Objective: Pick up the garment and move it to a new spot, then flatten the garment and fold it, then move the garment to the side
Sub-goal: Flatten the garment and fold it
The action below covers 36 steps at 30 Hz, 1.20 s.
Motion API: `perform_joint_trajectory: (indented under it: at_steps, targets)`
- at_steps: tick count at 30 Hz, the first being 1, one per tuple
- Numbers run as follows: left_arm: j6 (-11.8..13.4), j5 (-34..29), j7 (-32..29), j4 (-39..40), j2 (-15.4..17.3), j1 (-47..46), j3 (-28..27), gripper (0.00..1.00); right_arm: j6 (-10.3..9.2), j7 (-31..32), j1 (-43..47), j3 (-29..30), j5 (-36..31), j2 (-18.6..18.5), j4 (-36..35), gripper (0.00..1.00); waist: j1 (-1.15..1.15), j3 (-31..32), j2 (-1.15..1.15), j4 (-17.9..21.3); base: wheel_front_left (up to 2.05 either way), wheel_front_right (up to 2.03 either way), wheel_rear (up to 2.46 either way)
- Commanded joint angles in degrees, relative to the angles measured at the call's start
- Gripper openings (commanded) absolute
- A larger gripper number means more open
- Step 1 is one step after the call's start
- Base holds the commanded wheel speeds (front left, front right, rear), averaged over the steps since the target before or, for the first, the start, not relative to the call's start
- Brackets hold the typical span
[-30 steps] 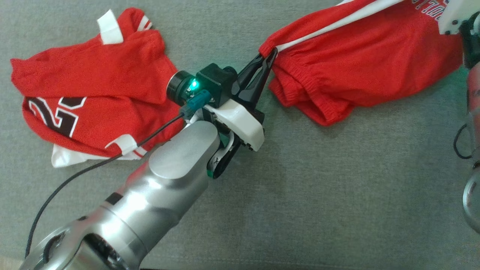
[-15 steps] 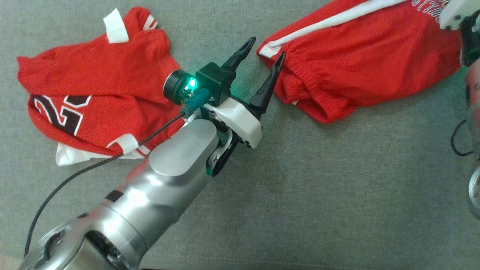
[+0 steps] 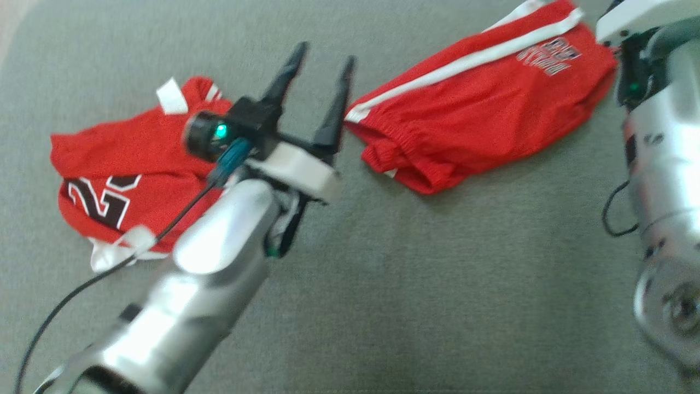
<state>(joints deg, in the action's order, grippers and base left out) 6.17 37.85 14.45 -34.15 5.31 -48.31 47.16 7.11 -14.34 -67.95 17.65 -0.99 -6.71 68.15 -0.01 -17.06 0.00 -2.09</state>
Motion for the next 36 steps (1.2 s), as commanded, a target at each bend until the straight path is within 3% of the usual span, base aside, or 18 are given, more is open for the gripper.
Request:
perform_joint_trajectory:
  at_steps: [1,11,15,21,30,32,36]
  targets:
    - [0.99,-2.09,0.54,2.87,2.62,0.06,-3.11,1.0,0.37,-0.61,1.58,-2.28,2.85,1.64,-4.63,1.0,0.01,3.42,0.0,2.15,0.0,0.0,0.0]
    - [3.49,-7.87,0.54,13.47,7.37,16.32,-15.12,1.0,0.37,-0.63,29.41,-15.77,25.06,3.65,-28.83,1.0,0.01,11.53,0.0,5.43,0.0,0.0,0.0]
    - [3.49,-9.56,0.54,16.3,8.04,24.6,-18.38,1.0,0.37,-0.59,41.05,-19.82,24.44,3.76,-36.25,1.0,0.01,13.35,0.0,6.37,0.0,0.0,0.0]
    - [3.61,-12.47,0.54,18.64,6.65,33.79,-21.34,1.0,0.37,-0.61,54.11,-20.31,19.65,3.81,-43.05,1.0,0.01,14.13,0.0,6.33,0.0,0.0,0.0]
    - [0.85,-16.56,0.54,20.13,3.85,34.07,-23.78,1.0,0.37,3.54,55.39,-18.11,14.77,3.82,-49.53,1.0,0.01,10.35,0.0,3.57,0.0,0.0,0.0]
    - [-0.1,-17.32,0.54,21.11,2.55,32.52,-24.79,1.0,0.37,7.5,51.23,-15.75,16.15,3.82,-51.01,1.0,0.01,7.55,0.0,2.11,0.0,0.0,0.0]
    - [-1.44,-18.29,0.54,22.49,1.41,31.04,-26.18,1.0,0.37,15.57,42.06,-9.94,11.71,3.64,-50.32,1.0,0.01,3.66,0.0,0.26,0.0,0.0,0.0]
